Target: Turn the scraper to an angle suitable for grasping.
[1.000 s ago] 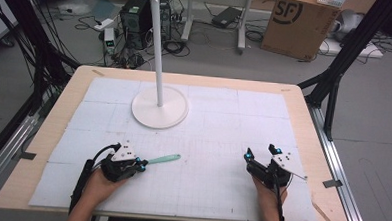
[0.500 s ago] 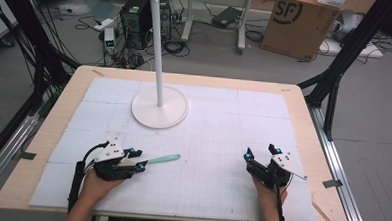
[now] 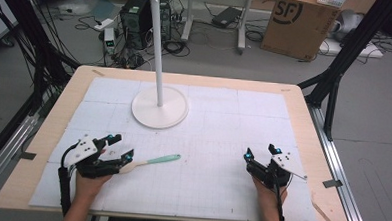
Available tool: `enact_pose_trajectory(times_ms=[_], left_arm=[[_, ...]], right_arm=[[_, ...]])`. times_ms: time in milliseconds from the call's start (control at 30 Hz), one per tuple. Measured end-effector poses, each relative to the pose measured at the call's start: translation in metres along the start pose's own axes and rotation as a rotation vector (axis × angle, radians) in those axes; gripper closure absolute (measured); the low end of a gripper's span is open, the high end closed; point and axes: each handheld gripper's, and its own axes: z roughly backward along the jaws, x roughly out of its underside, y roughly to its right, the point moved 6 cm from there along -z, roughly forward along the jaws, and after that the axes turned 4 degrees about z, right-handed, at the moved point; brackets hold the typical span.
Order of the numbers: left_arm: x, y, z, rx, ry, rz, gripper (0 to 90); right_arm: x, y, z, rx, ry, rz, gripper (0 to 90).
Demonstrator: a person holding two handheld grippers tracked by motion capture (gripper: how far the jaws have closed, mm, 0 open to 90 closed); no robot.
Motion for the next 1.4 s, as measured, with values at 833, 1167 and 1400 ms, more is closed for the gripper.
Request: enact_pose_trajectory(times_ms=[833, 1167, 1400], left_arm=[[0.006, -0.028, 0.007, -0.285, -0.002, 0.038, 25.0], [0.006, -0.028, 0.004, -0.289, -0.016, 0.033, 24.2], [0.007, -0.028, 0.002, -0.277, -0.03, 0.029, 24.2]], right_arm=[[0.0, -0.001, 0.0, 0.008, 0.002, 0.005, 19.0], [-0.001, 0.001, -0.001, 0.014, 0.001, -0.007, 18.9], [0.0, 0.001, -0.001, 0.017, -0.004, -0.007, 19.0]])
